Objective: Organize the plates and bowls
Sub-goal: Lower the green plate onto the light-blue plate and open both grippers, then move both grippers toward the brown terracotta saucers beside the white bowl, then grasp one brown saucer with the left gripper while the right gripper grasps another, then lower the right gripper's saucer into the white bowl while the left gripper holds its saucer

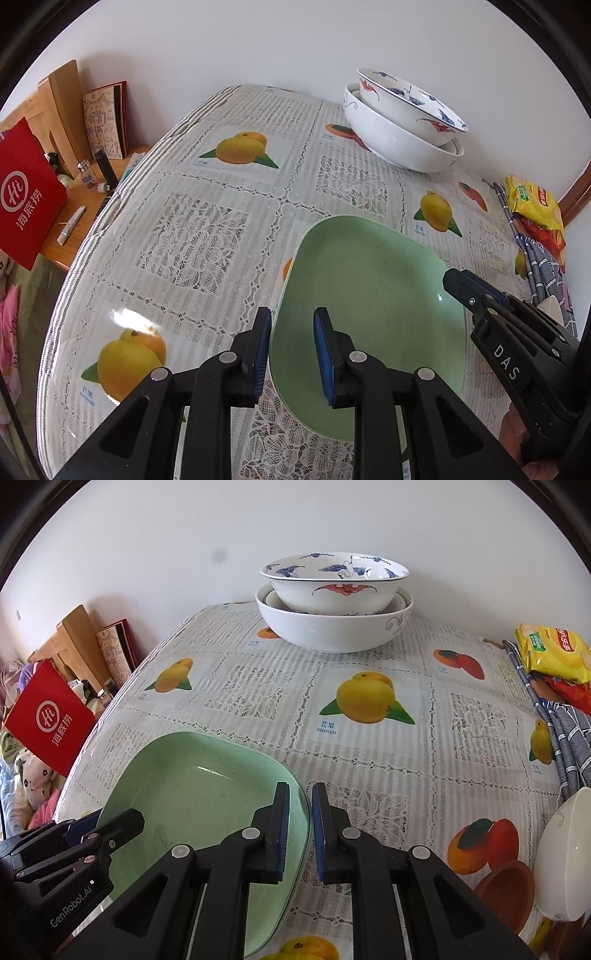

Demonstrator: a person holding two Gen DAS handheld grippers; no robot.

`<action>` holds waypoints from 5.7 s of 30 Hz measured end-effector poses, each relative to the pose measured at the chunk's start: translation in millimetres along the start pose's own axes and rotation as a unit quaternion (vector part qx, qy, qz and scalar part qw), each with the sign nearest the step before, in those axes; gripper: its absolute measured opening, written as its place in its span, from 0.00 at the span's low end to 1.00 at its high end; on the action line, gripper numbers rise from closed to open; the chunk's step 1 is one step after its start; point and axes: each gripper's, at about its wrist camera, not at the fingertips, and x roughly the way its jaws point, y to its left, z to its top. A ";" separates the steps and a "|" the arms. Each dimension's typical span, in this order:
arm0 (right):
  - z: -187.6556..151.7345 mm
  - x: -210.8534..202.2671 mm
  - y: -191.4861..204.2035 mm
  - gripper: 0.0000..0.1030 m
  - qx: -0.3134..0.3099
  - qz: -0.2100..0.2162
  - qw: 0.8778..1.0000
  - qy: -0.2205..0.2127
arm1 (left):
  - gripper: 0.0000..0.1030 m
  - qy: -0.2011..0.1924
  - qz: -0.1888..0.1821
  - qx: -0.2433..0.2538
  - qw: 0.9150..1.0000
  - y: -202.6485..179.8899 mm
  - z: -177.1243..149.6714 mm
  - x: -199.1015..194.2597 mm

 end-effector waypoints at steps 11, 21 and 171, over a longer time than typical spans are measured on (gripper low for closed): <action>-16.5 -54.6 -13.5 0.38 0.001 -0.016 0.999 -0.028 | 0.29 -0.006 0.017 0.020 1.000 -8.8 -10.3 -30.0; -51.5 -121.7 -74.7 0.52 0.044 -0.047 0.996 -0.067 | 0.37 -0.056 -0.018 0.080 0.995 -70.7 -15.6 -79.7; -69.6 -95.1 -242.5 0.09 0.173 -0.101 0.979 -0.030 | 0.09 -0.022 -0.073 0.142 0.987 -207.0 -15.4 -17.3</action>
